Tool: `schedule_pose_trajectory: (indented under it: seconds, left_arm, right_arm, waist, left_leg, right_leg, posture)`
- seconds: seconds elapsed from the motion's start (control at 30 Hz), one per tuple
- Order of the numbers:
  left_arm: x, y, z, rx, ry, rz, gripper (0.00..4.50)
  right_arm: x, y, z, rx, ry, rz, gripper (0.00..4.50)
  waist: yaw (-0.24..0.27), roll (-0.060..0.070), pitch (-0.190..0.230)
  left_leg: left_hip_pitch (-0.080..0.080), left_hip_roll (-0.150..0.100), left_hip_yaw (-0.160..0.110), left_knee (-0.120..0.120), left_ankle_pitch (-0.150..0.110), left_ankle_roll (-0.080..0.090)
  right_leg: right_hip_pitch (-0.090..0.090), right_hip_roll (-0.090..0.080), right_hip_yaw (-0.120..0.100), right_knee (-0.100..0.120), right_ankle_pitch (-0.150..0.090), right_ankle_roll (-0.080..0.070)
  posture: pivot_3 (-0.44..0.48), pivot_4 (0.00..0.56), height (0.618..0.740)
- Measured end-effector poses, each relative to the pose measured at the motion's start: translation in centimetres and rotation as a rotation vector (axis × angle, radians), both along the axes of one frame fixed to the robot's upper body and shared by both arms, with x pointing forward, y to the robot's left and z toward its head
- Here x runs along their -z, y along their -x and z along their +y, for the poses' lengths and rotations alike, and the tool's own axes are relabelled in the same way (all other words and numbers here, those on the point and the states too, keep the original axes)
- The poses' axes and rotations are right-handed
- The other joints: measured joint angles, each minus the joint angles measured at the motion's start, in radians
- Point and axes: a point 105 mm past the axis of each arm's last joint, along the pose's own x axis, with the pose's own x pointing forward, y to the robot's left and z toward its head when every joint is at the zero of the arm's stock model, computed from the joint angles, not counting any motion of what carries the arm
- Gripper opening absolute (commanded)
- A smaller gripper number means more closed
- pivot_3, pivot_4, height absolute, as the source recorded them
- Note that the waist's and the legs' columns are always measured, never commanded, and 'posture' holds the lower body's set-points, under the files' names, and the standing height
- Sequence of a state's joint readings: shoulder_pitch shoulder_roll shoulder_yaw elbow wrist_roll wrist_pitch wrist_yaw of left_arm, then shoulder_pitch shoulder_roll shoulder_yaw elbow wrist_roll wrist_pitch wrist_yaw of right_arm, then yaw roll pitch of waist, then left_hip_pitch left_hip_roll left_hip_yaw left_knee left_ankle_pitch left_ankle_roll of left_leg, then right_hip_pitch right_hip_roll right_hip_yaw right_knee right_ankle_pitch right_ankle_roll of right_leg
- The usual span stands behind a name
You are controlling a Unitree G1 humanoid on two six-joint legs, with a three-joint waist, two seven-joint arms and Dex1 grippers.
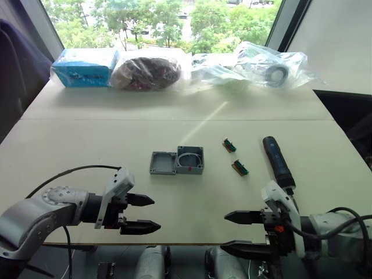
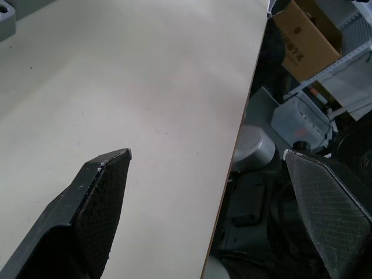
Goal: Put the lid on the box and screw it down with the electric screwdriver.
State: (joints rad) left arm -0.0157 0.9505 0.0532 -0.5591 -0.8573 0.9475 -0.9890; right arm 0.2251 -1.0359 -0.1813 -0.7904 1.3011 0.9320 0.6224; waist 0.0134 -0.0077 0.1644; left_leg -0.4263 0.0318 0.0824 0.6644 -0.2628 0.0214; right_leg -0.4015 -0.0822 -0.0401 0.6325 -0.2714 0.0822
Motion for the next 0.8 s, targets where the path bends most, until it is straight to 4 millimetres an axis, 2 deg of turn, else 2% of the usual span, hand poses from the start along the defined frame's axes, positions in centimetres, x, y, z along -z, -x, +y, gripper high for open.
schedule_pose_trajectory:
  seconds: [0.37,0.6,0.7,0.8]
  left_arm:
    - [-0.3,-0.5,-0.1,-0.004,0.005,-0.034,4.34]
    - [-0.6,-1.0,-0.3,-0.014,0.019,-0.058,4.34]
    - [-1.0,-2.4,0.4,-0.055,0.003,-0.104,4.34]
    - [-2.9,-4.4,1.8,-0.043,-0.093,-0.234,4.34]
  right_arm:
    - [0.6,-0.6,-0.2,0.019,0.053,-0.033,4.50]
    - [-0.1,-1.3,0.2,0.033,0.008,-0.068,4.50]
    - [-0.8,-2.4,0.2,0.057,0.002,-0.113,4.50]
    - [-3.7,-4.0,0.3,0.099,-0.074,-0.184,4.50]
  waist:
    - [0.000,0.000,0.000]
    - [0.000,0.000,0.000]
    - [0.000,0.000,0.000]
    - [0.000,-0.001,0.000]
  left_leg:
    - [0.000,0.000,0.000,0.000,0.000,0.000]
    - [0.000,0.000,0.000,0.000,0.000,0.000]
    - [0.000,0.000,0.000,0.001,0.000,0.000]
    - [0.000,0.000,0.000,0.001,0.000,-0.001]
  right_leg:
    - [0.000,0.000,0.000,0.000,0.000,0.000]
    - [0.000,0.000,0.000,0.000,0.000,0.000]
    - [0.000,0.001,-0.001,0.001,0.000,0.000]
    - [-0.001,0.001,-0.001,0.001,0.000,0.000]
  posture:
    - [0.000,0.150,0.740]
    - [0.000,0.150,0.740]
    - [0.000,0.150,0.740]
    - [0.000,0.150,0.740]
